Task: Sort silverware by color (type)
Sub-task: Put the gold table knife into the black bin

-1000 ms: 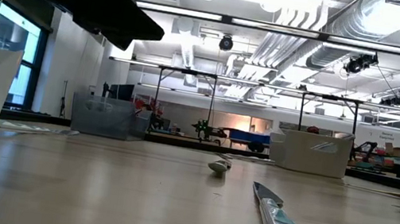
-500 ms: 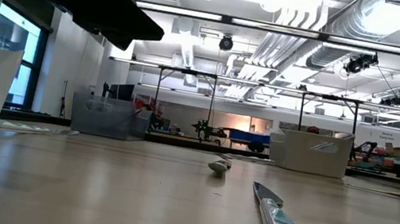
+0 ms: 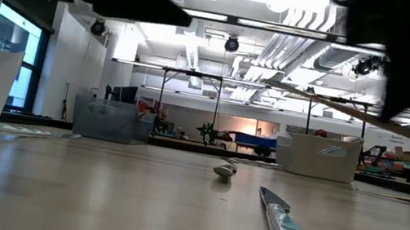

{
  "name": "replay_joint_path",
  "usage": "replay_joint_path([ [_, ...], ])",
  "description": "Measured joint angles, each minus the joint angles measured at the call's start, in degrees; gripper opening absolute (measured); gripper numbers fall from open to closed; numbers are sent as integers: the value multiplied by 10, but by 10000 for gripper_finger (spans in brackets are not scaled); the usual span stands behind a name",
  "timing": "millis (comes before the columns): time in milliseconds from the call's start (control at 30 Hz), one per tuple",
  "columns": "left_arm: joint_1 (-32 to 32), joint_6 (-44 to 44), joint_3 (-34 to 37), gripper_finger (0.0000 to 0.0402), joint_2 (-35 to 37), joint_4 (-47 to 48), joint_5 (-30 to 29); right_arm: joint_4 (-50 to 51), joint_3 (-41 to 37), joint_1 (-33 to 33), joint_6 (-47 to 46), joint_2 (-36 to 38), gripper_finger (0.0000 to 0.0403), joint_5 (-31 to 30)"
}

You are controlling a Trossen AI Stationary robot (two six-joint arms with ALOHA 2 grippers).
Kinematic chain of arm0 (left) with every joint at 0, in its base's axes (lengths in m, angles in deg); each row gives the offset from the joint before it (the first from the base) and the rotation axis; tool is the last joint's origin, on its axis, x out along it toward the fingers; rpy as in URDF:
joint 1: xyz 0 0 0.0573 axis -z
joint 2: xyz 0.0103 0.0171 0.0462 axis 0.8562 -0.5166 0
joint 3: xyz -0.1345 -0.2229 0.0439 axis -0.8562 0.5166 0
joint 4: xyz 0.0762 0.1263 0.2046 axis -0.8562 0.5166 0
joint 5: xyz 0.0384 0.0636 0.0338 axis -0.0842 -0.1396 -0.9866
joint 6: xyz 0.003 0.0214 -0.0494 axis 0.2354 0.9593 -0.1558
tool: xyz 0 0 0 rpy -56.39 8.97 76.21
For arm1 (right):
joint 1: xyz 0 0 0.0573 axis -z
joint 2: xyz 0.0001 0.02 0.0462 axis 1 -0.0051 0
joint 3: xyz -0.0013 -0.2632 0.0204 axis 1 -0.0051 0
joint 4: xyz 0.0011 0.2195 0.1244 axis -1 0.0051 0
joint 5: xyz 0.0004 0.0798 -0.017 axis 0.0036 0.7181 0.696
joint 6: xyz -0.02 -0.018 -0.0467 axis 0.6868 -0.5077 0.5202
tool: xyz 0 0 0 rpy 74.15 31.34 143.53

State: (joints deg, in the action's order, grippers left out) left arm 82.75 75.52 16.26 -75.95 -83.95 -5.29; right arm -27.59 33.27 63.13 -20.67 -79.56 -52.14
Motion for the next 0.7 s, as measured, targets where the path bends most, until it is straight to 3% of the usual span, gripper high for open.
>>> replay_joint_path([
  [200,33,151,-74,100,-78,0,-107,-155,0,99,93,0,0,16],
  [400,53,262,-126,124,-129,0,-219,-257,0,155,126,0,0,78],
  [700,45,394,-174,127,-174,-7,-277,-288,0,168,131,0,0,108],
])
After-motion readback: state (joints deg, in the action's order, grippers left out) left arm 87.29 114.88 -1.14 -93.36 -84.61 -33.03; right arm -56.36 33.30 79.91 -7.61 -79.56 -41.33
